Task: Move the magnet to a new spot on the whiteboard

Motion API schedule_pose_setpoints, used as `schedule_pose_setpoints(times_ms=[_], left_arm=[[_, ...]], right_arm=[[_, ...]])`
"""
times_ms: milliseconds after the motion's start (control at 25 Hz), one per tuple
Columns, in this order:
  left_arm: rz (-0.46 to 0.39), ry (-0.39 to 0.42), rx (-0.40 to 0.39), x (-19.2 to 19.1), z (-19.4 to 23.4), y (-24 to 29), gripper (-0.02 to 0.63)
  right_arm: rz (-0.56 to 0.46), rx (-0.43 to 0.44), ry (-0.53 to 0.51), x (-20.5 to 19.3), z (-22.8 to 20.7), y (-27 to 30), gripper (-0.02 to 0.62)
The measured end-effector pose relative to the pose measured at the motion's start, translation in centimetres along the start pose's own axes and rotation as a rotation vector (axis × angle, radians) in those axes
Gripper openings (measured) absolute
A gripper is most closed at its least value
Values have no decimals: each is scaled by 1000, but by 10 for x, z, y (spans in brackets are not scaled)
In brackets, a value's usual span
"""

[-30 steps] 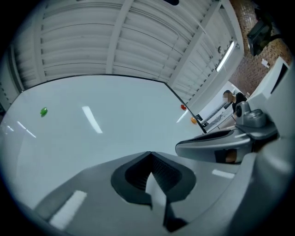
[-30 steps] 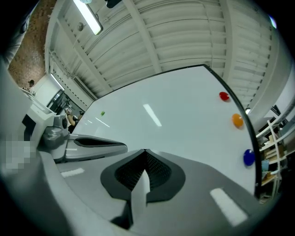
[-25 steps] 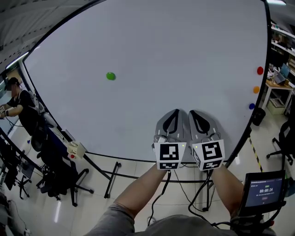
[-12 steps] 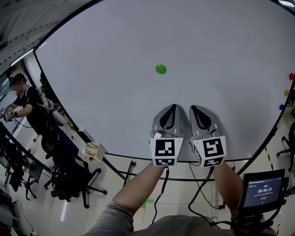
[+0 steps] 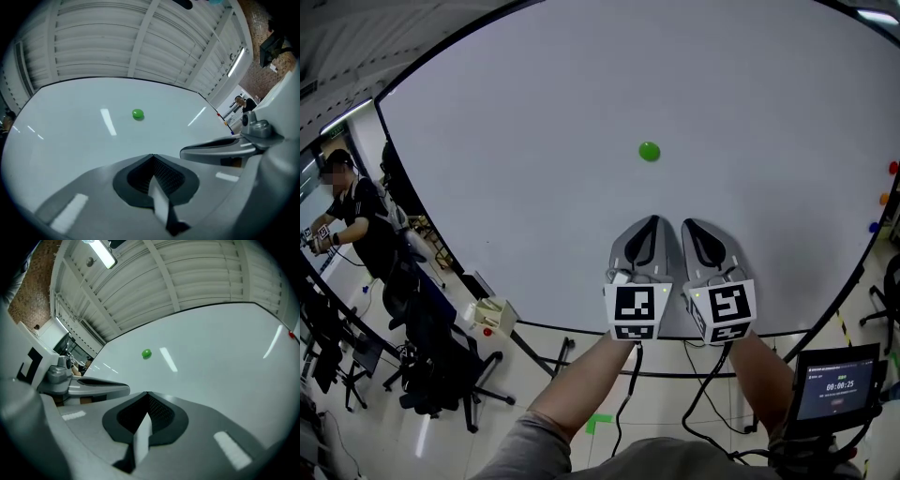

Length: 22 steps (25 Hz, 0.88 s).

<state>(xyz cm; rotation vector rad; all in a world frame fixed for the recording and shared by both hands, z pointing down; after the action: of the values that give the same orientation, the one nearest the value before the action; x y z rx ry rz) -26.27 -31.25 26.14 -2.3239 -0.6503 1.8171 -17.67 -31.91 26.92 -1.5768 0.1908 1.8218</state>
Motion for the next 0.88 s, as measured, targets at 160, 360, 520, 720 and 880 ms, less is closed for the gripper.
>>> schedule_pose_setpoints(times_ms=[160,360,520,720,880], left_arm=[[-20,11,15,6,5,2,0],[-89,56,58,36,20,10,2],[-170,92,83,67,30,15,4],[-211,122,81,79,27,20,132],[-226,136,71,90,26,26,189]], right_arm=[[-17,4,-10,6,-1,2,6],[-49,10,-21,18,1,4,8],[-69,4,-31,23,-2,4,7],[-92,-2,-38,26,-9,0,6],[-99,-5,-43,29,-10,0,6]])
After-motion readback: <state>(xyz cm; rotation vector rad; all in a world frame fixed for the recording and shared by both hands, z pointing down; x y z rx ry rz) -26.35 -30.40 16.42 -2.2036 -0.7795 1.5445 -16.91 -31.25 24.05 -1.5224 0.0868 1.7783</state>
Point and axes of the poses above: the fingertips, and each gripper's own axes: y forward along the fingers, z to its left, x out of its top, the point moved 4 cm from there along -y, backward along the fingers, and after that the axes turned 2 degrees about z, right-handed, at the moved point
